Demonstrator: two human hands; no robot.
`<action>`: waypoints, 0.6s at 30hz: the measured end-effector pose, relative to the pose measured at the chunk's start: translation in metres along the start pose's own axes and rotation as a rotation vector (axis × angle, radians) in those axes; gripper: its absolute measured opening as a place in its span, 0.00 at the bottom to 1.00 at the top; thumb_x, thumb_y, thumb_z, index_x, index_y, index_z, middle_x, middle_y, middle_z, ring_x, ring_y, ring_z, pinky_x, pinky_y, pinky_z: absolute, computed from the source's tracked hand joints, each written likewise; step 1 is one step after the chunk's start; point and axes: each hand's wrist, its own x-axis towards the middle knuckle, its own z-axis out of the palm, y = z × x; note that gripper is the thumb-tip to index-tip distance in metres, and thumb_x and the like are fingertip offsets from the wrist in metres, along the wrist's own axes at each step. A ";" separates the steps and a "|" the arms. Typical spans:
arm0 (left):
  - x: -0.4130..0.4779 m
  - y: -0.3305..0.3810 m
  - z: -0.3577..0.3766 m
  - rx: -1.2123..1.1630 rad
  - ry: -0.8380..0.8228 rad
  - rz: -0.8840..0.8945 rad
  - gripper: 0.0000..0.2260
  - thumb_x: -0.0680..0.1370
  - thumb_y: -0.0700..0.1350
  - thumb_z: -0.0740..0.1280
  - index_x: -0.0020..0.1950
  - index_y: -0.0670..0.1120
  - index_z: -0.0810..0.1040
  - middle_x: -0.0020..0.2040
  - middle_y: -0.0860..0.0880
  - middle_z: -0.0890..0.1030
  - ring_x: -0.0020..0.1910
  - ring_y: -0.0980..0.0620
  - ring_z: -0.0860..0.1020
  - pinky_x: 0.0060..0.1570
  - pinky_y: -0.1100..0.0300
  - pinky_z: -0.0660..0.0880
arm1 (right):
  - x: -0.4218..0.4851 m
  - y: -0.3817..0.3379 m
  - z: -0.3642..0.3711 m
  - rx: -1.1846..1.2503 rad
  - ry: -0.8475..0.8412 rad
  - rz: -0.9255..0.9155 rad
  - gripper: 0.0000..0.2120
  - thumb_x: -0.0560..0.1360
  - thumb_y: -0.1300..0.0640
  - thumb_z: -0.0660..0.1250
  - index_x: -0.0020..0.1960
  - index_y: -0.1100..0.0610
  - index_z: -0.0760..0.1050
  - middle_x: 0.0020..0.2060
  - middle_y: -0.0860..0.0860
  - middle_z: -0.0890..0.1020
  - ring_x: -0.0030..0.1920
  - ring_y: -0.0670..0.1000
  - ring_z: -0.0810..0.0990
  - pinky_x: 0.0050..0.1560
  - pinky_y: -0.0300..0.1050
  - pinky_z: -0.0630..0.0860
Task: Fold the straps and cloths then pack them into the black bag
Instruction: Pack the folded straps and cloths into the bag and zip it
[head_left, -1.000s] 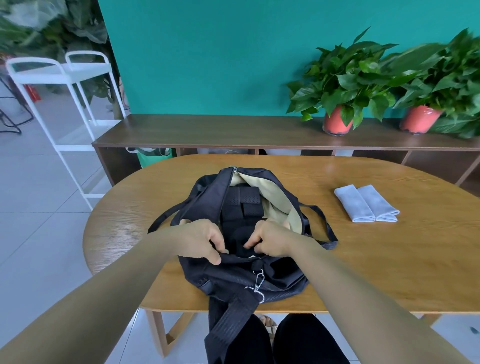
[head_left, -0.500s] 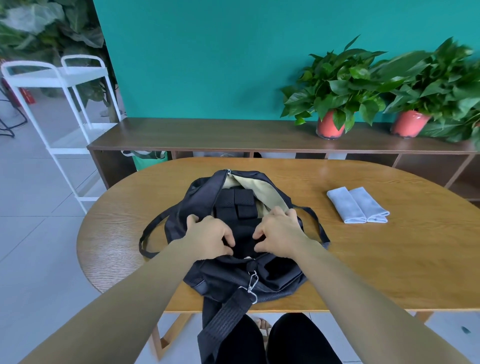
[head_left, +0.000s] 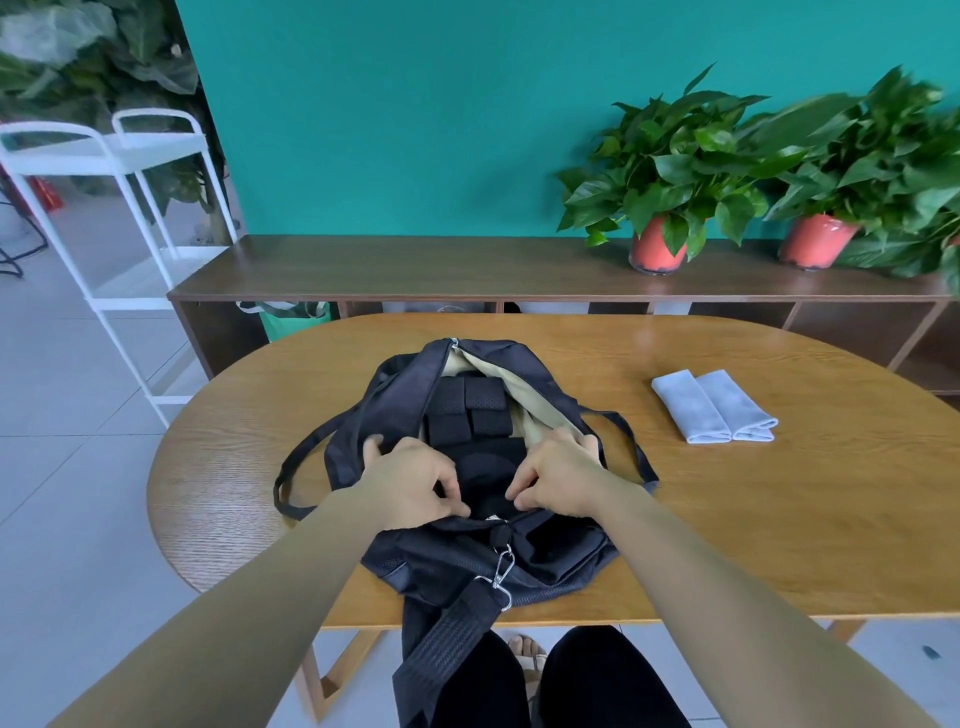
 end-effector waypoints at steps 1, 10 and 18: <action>0.001 0.002 0.000 0.043 -0.012 -0.002 0.09 0.73 0.60 0.68 0.44 0.58 0.83 0.63 0.62 0.74 0.70 0.56 0.59 0.69 0.39 0.43 | 0.000 0.000 0.001 -0.023 -0.003 -0.004 0.07 0.71 0.48 0.71 0.49 0.38 0.82 0.56 0.47 0.74 0.65 0.50 0.56 0.67 0.51 0.52; 0.005 0.000 -0.002 0.054 0.069 0.096 0.07 0.70 0.59 0.71 0.43 0.57 0.81 0.58 0.61 0.76 0.68 0.59 0.59 0.70 0.40 0.40 | 0.001 -0.006 -0.011 -0.032 0.106 -0.043 0.11 0.71 0.48 0.71 0.54 0.41 0.81 0.46 0.41 0.75 0.61 0.48 0.59 0.64 0.48 0.55; 0.010 -0.001 0.013 -0.008 0.050 0.105 0.16 0.74 0.58 0.68 0.61 0.60 0.77 0.62 0.58 0.75 0.69 0.59 0.60 0.69 0.44 0.40 | 0.002 -0.004 0.003 -0.264 0.029 -0.117 0.14 0.73 0.41 0.67 0.58 0.41 0.79 0.53 0.47 0.75 0.62 0.51 0.59 0.60 0.50 0.55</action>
